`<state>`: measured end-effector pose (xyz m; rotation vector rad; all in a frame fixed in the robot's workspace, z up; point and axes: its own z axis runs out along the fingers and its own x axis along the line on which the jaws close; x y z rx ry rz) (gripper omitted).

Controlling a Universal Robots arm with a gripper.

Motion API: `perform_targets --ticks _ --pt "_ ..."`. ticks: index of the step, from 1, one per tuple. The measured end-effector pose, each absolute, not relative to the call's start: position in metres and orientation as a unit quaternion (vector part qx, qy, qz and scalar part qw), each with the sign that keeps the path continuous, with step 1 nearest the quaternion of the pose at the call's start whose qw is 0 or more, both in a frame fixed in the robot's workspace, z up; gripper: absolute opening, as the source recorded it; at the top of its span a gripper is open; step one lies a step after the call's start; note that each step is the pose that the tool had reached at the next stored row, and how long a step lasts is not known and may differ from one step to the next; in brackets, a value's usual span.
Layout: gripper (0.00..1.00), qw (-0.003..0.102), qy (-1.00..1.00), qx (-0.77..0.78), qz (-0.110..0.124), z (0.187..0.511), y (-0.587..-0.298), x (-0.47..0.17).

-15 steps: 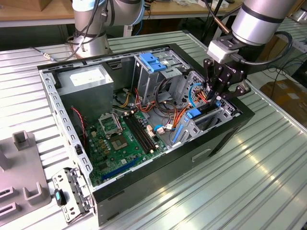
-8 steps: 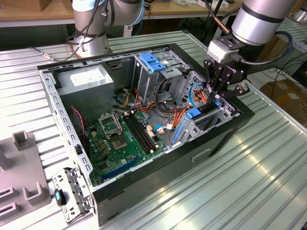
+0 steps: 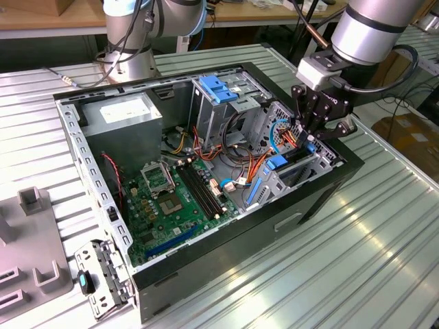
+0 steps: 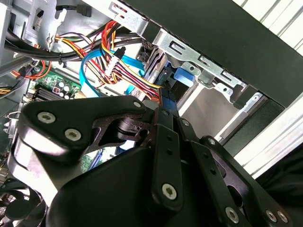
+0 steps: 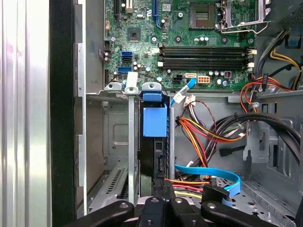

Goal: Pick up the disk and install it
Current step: 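Insert the second disk wire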

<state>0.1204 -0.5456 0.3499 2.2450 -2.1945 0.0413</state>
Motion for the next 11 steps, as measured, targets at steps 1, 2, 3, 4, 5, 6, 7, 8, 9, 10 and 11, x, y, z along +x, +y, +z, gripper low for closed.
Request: perform_targets --ticks 1,2,3,4,5,6,7,8,9,10,11 --pt "0.11 0.001 -0.699 0.715 0.013 0.3499 -0.5456 0.1205" --pt "0.11 0.001 -0.699 0.715 0.013 0.3499 -0.5456 0.1204" --pt "0.11 0.001 -0.699 0.715 0.013 0.3499 -0.5456 0.1204" --pt "0.11 0.001 -0.699 0.715 0.013 0.3499 -0.5456 0.1204" --pt "0.11 0.001 -0.699 0.715 0.013 0.3499 -0.5456 0.1204" --pt "0.11 0.001 -0.699 0.715 0.013 0.3499 -0.5456 0.1204" --pt "0.11 0.001 -0.699 0.715 0.013 0.3503 -0.5456 0.1204" --pt "0.11 0.001 -0.699 0.715 0.013 0.3511 -0.5457 0.1204" --pt "0.11 0.001 -0.699 0.715 0.013 0.3525 -0.5456 0.1205" --pt "0.11 0.001 -0.699 0.715 0.012 0.3535 -0.5456 0.1205" --pt "0.11 0.001 -0.699 0.715 0.011 0.355 -0.5456 0.1205"
